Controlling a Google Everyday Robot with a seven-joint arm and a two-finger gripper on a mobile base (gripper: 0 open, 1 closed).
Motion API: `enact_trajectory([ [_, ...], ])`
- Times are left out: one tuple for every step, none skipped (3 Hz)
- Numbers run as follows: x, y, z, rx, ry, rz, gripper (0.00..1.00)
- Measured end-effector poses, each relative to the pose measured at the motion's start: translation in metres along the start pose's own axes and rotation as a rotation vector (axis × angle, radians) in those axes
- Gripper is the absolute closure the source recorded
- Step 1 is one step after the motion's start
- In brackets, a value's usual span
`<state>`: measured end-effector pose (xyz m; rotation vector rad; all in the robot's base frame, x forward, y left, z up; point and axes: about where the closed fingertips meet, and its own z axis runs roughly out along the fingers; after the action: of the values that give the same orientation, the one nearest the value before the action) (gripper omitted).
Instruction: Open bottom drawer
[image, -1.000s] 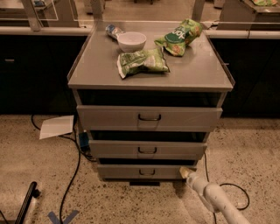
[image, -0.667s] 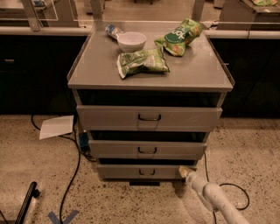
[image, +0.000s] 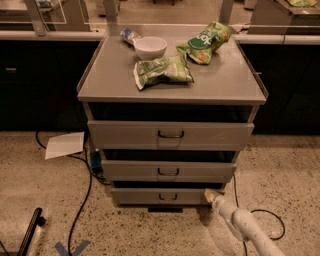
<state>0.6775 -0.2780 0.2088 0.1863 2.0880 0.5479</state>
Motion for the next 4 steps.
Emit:
enact_trajectory([
  [-0.009, 0.001, 0.007, 0.002, -0.015, -0.008, 1.00],
  [-0.009, 0.002, 0.014, 0.005, -0.021, -0.004, 1.00],
  [-0.014, 0.008, 0.027, -0.002, -0.017, -0.017, 1.00],
  [-0.029, 0.015, 0.050, -0.005, -0.021, -0.031, 1.00],
])
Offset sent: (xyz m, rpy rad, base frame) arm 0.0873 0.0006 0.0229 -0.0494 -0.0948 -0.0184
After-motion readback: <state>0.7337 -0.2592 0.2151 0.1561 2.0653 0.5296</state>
